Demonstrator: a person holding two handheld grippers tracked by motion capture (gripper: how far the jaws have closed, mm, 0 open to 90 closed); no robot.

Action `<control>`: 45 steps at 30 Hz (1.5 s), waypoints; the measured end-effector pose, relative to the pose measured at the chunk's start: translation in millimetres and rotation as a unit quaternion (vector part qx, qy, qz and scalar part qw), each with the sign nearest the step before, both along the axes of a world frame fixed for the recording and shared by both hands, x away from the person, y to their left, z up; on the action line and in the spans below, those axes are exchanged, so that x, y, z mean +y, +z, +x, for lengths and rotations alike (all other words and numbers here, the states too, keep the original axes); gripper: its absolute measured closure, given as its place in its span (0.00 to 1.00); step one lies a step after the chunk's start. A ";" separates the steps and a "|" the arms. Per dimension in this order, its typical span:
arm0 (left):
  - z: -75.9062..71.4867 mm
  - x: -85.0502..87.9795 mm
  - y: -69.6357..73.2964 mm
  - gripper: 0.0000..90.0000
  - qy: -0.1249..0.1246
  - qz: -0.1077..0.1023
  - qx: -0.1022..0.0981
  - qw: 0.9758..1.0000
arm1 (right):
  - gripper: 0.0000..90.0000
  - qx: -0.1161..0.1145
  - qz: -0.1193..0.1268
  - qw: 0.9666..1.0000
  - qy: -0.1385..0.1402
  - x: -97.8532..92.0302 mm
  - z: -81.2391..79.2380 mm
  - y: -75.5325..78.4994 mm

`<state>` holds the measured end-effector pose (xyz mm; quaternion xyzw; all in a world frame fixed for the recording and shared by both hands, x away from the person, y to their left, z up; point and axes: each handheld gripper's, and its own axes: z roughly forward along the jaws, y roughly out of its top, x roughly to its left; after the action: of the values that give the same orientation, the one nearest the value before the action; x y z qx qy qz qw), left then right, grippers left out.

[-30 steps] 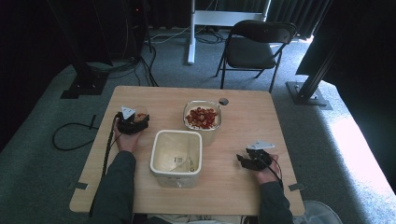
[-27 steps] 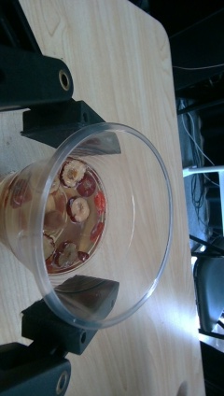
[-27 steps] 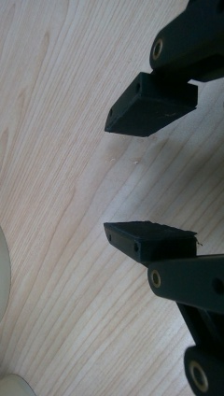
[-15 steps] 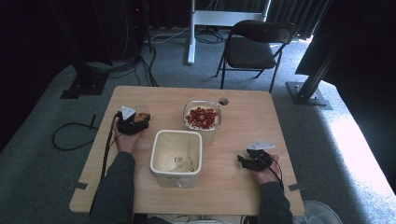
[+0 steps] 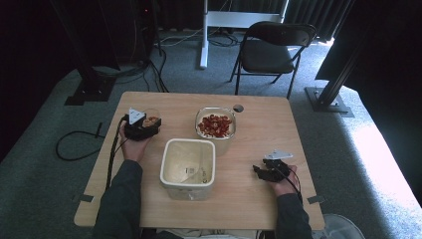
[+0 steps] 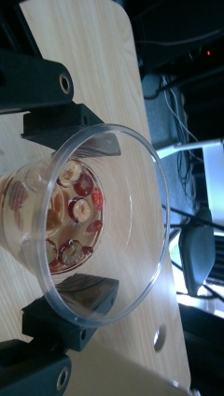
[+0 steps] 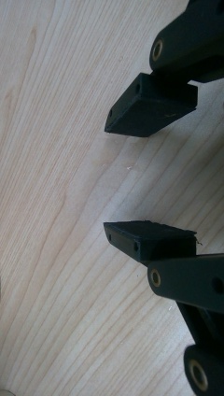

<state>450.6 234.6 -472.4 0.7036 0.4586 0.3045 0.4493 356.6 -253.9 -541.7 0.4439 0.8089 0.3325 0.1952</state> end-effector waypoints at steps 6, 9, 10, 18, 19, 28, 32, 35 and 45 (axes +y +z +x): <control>-2.8 -12.5 17.3 0.35 -0.025 -0.010 -0.011 1.000 | 0.50 0.001 0.001 1.000 0.000 -0.2 -0.2 0.0; -3.3 -18.7 25.5 0.35 -0.036 -0.008 -0.017 0.999 | 0.50 0.001 0.002 1.000 0.000 -0.3 -0.2 0.0; -3.3 -18.7 25.5 0.35 -0.036 -0.008 -0.017 0.999 | 0.50 0.001 0.002 1.000 0.000 -0.3 -0.2 0.0; -3.1 -32.5 45.9 0.35 -0.056 -0.007 -0.027 0.998 | 0.51 0.002 0.003 1.000 0.000 -0.4 -0.2 -0.2; -2.8 -34.3 48.6 0.35 -0.059 -0.006 -0.028 0.998 | 0.51 0.002 0.003 1.000 0.000 -0.4 -0.2 -0.2; -1.9 -50.7 68.9 0.35 -0.086 0.003 -0.039 0.996 | 0.51 0.003 0.006 1.000 0.001 0.5 -0.5 -0.3; -4.4 -50.7 73.0 0.35 -0.089 -0.004 -0.044 0.995 | 0.51 0.003 0.005 1.000 0.001 0.5 -0.4 -0.4; -3.8 -48.0 72.8 0.35 -0.087 -0.010 -0.038 0.995 | 0.51 0.003 0.006 1.000 0.002 0.4 -0.5 -0.4; -11.1 -51.2 73.5 0.35 -0.104 0.012 -0.036 0.994 | 0.51 0.003 0.004 1.000 0.003 -0.2 -1.7 -0.2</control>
<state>439.5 183.4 -398.9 0.7416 0.3623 0.2868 0.4863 354.9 -254.0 -541.9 0.4434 0.8094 0.3351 0.1899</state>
